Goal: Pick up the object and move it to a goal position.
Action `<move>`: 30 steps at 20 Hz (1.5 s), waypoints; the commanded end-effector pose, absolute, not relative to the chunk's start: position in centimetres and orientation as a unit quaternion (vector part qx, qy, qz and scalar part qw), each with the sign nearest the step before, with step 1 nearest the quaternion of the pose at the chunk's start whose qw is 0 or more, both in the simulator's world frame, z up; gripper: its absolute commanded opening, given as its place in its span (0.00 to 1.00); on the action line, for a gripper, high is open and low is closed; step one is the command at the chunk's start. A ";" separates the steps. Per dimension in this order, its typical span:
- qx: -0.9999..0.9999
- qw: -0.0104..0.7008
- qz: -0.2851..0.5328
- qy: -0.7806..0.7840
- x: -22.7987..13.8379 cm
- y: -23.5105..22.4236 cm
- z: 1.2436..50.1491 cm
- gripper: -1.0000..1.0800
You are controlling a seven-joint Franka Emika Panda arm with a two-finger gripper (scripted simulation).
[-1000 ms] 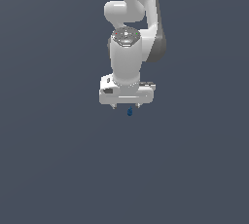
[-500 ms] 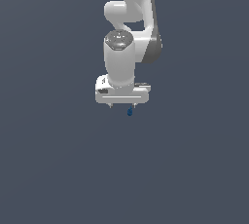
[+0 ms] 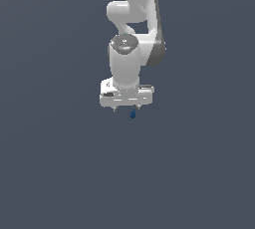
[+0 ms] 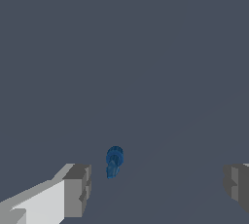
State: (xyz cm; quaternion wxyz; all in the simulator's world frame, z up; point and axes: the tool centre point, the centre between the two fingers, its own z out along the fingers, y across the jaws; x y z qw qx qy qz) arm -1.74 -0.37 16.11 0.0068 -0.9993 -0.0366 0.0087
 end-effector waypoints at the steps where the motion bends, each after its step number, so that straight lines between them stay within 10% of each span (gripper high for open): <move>1: -0.998 0.006 0.008 -0.058 -2.2 -0.1 15.5 0.96; 30: -0.952 0.000 0.000 -0.307 -7.7 3.0 9.1 0.96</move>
